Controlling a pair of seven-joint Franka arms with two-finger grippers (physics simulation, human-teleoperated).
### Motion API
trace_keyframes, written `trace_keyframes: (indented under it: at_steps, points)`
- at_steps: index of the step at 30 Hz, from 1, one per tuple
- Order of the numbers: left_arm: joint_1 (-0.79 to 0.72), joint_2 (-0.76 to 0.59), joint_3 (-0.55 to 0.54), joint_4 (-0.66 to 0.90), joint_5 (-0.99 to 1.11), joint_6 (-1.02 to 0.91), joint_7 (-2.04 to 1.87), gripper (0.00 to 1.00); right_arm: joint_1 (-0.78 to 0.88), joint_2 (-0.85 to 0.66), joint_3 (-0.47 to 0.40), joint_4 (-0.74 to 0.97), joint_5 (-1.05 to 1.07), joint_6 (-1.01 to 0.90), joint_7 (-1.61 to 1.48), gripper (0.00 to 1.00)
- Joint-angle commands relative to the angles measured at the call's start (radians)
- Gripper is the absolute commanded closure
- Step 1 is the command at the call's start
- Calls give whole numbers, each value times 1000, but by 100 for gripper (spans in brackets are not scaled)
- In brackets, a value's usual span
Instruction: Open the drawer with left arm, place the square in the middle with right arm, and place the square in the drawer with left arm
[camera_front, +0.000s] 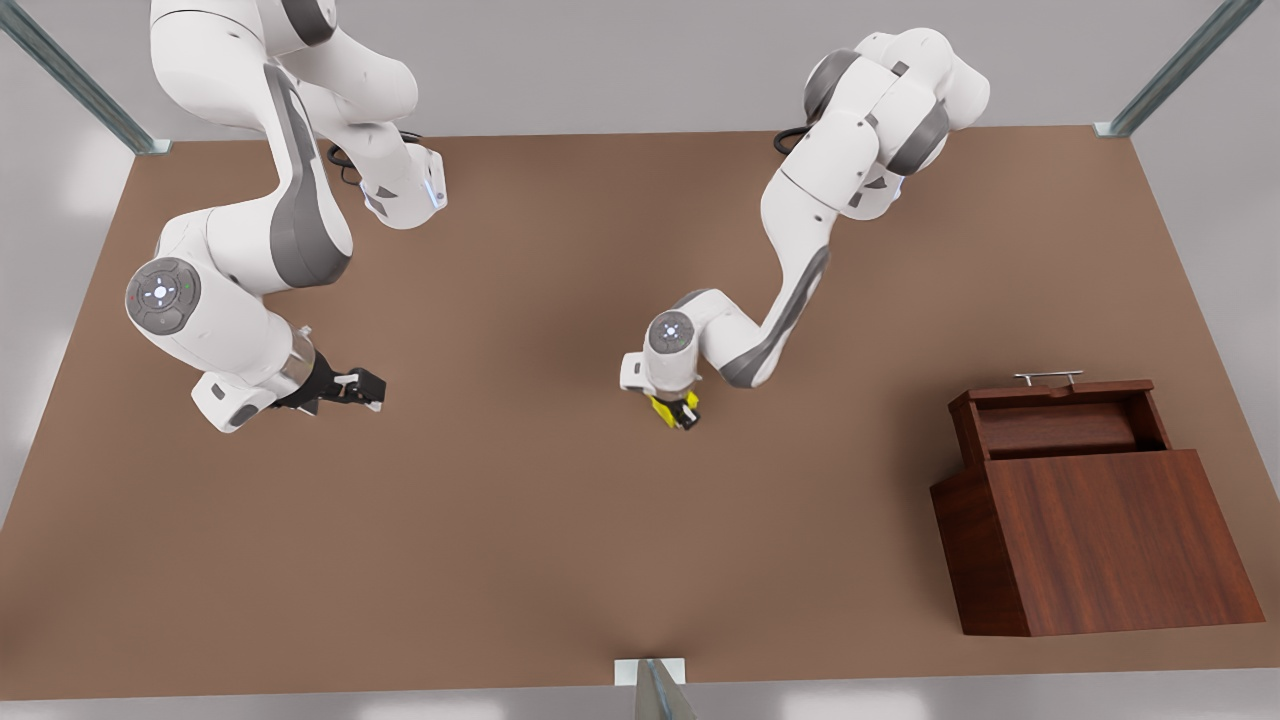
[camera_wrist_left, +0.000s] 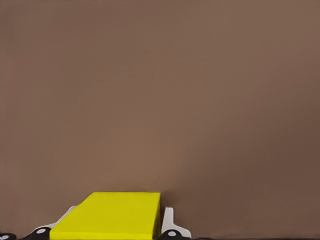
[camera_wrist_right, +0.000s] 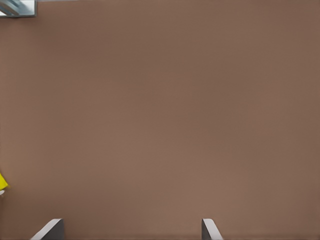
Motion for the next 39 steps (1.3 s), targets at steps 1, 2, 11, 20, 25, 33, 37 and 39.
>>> trace_keyframes:
  at_steps: [1, 2, 11, 20, 25, 33, 37, 39]
  points:
    - [1, 0, 0, 0, -220, -1, 22, 35, 0, 0, 0, 0, 0, 0, 0, 0]
    - [4, -3, 0, 0, -220, -3, 22, 35, 0, 0, 0, 0, 0, 0, 0, 0]
    - [24, -11, -2, 0, -226, -9, 5, 35, -2, 0, 0, 0, 2, 2, 0, 0]
    - [56, -98, -2, -17, -232, -111, 2, 35, -11, 0, 0, 0, 0, -3, -15, 0]
    - [246, -426, 23, -65, -263, -503, -87, 34, -14, -2, 0, 0, 0, -5, -15, 0]
    - [717, -581, 118, -78, -252, -624, -63, 34, -14, 0, 0, 0, 0, -2, -15, 0]
    - [814, -545, 118, -74, -252, -553, -51, 33, -14, -2, 0, -2, 2, -6, -12, 0]
    - [850, -505, 118, -77, -251, -520, -25, 33, -14, 0, 0, -2, 2, -3, -12, 0]
